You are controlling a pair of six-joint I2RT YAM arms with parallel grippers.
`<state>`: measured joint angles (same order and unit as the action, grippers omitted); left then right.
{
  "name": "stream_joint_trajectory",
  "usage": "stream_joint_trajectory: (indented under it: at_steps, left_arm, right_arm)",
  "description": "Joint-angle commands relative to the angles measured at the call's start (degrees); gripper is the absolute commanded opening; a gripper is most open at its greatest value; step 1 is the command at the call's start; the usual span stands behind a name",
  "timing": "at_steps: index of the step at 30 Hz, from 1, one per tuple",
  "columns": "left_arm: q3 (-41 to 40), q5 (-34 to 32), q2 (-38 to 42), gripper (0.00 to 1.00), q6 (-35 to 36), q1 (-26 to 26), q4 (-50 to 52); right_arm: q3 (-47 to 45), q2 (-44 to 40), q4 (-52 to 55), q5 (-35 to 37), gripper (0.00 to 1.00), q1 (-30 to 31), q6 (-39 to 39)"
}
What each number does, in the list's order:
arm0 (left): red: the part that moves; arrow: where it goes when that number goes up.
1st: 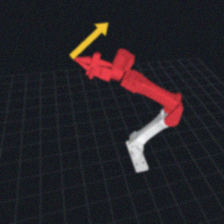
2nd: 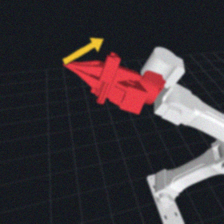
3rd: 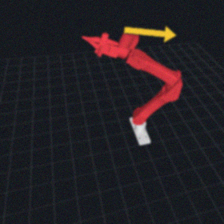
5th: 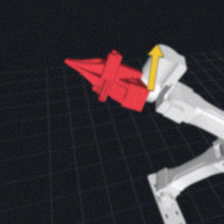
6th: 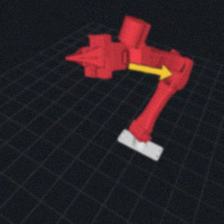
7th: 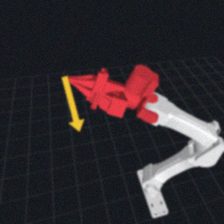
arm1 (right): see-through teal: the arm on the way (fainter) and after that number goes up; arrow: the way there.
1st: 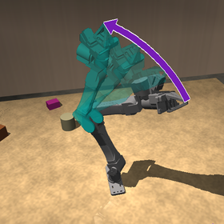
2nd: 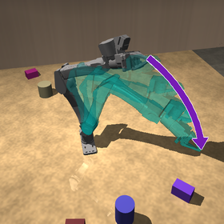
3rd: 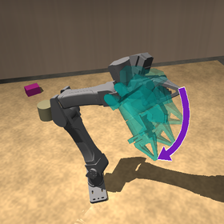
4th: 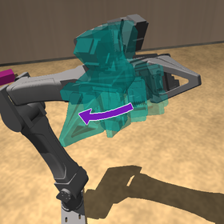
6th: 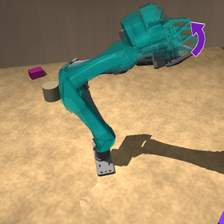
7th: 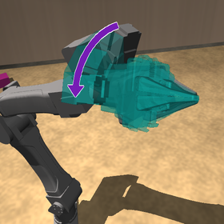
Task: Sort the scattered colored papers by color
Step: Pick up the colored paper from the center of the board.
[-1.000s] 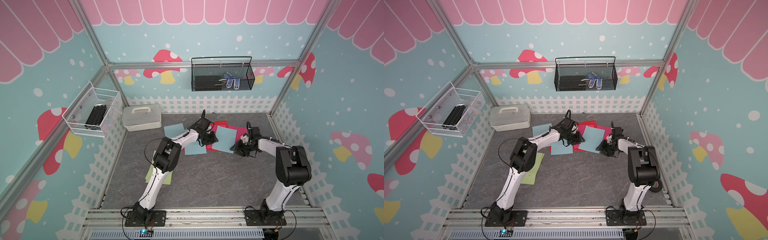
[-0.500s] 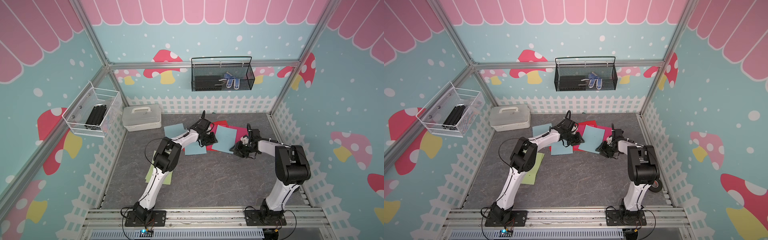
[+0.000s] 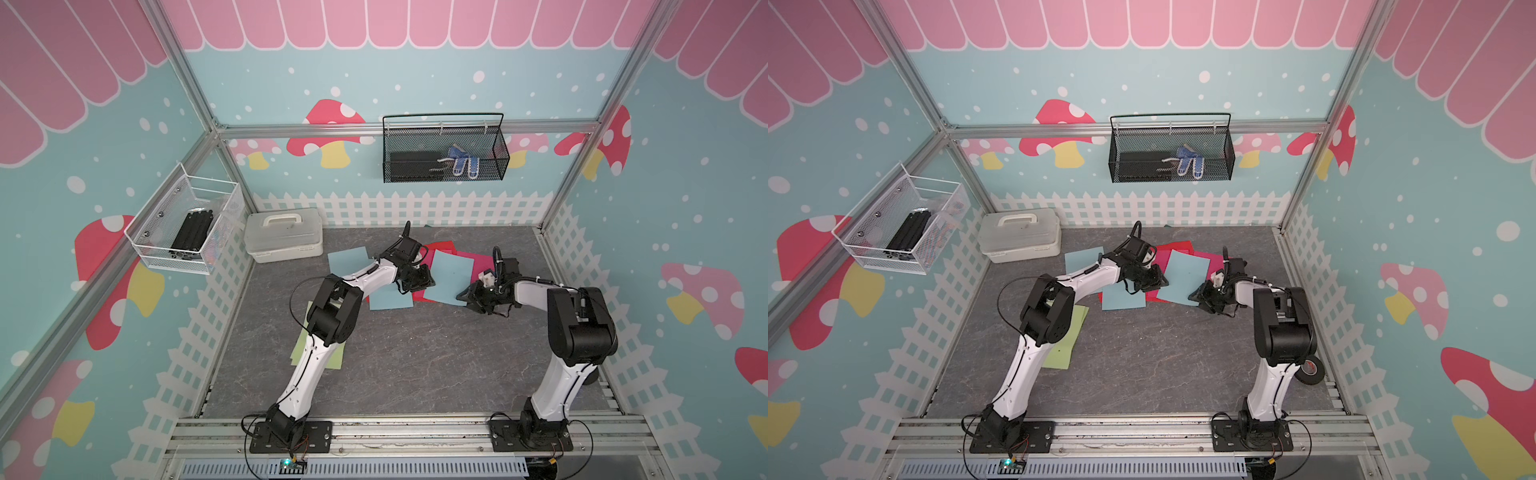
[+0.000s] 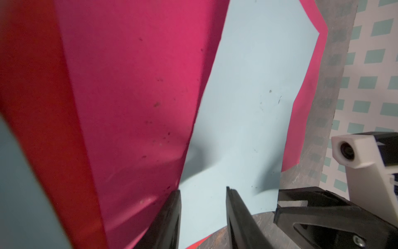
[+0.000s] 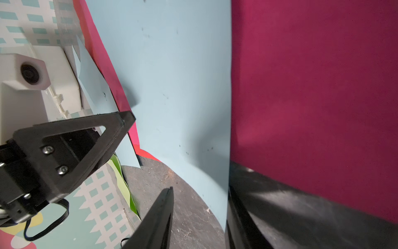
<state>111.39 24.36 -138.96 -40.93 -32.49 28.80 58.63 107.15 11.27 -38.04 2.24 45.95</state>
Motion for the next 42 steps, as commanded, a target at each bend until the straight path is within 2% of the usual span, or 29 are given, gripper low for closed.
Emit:
stream_joint_trajectory:
  at_steps: [1,8,16,29,35,42]
  left_arm:
    - [-0.30,-1.33,-2.46,0.38,0.32,0.10,1.88]
    - [-0.37,-1.42,-2.50,0.38,0.41,0.20,2.16]
    - [-0.66,-1.42,-2.68,0.37,0.35,0.29,2.04]
    - [-0.44,-1.24,-2.92,0.37,0.23,0.32,2.06]
    - [-0.33,-1.26,-3.00,0.37,0.15,0.33,2.05]
    - [-0.48,-1.07,-3.08,0.37,0.15,0.39,2.06]
  right_arm:
    - [0.62,0.41,-0.59,-0.11,0.39,-0.13,0.91]
    - [2.24,-2.10,0.50,0.78,0.39,-0.13,0.45]
    - [5.45,-1.12,1.98,0.82,0.40,-0.13,-0.16]
    - [10.97,6.00,2.75,0.65,0.40,-0.22,-0.43]
    - [8.88,5.88,2.21,0.86,0.40,-0.22,-1.10]
    - [10.46,7.63,1.99,1.31,0.40,-0.83,-1.75]
